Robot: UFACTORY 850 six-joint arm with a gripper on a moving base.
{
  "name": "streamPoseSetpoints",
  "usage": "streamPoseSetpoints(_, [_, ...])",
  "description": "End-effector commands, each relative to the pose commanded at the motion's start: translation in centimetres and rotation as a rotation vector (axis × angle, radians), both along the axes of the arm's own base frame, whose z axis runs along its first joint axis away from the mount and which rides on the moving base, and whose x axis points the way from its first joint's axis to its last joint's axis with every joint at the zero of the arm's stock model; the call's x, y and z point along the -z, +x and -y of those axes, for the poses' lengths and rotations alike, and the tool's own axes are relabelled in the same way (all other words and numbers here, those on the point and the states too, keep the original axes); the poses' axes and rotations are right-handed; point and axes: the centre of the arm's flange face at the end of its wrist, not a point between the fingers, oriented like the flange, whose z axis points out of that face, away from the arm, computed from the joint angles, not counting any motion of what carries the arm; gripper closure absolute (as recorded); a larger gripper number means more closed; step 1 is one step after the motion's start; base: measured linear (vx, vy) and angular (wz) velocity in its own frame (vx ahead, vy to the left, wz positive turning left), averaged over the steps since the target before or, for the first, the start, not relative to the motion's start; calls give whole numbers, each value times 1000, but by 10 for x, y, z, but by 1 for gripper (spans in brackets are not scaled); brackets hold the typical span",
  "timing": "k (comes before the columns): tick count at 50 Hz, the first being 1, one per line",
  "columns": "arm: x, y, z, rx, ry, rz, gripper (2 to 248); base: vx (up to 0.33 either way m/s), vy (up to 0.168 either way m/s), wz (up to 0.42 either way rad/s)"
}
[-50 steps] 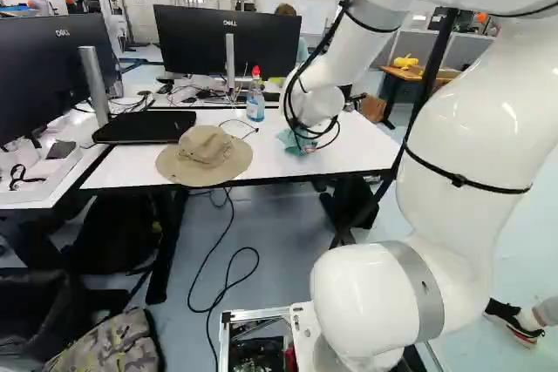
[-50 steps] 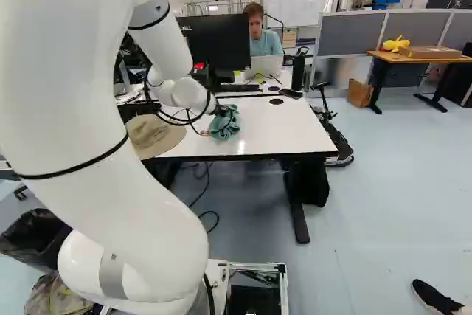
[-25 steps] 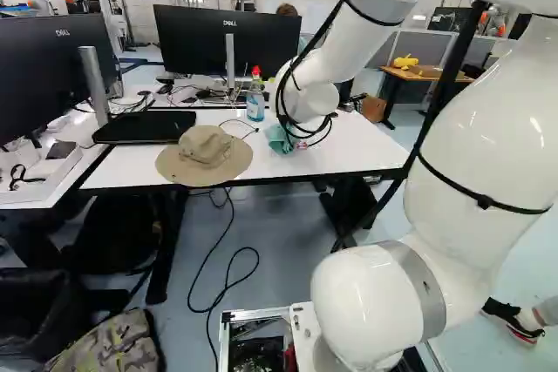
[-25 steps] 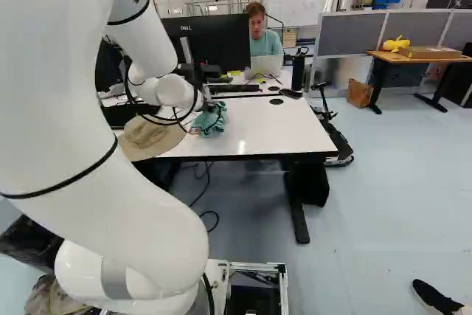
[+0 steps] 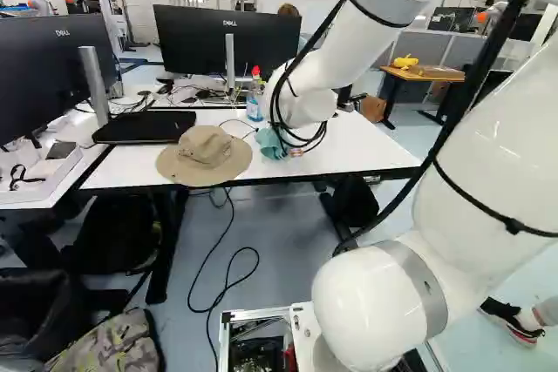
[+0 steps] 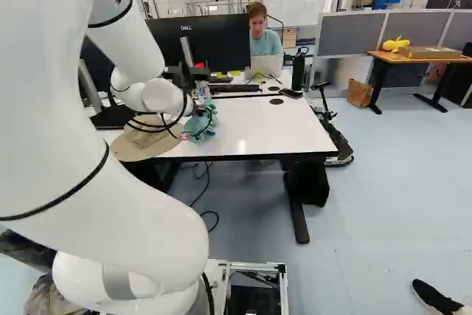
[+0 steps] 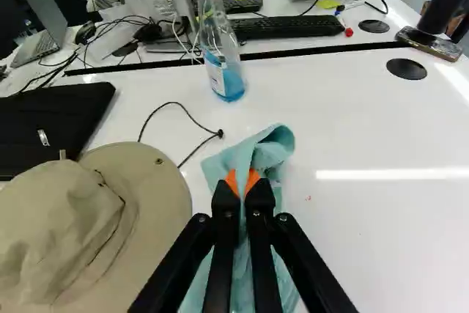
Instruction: Clean the table with the green towel
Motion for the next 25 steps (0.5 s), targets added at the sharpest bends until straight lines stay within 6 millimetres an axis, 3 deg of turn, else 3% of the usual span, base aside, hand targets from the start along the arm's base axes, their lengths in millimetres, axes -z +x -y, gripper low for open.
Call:
streamPoseSetpoints(10, [1, -20, 1, -7, 1, 3, 225, 0, 0, 0])
streamPoseSetpoints(25, [1, -21, 1, -1, 5, 1, 225, 0, 0, 0])
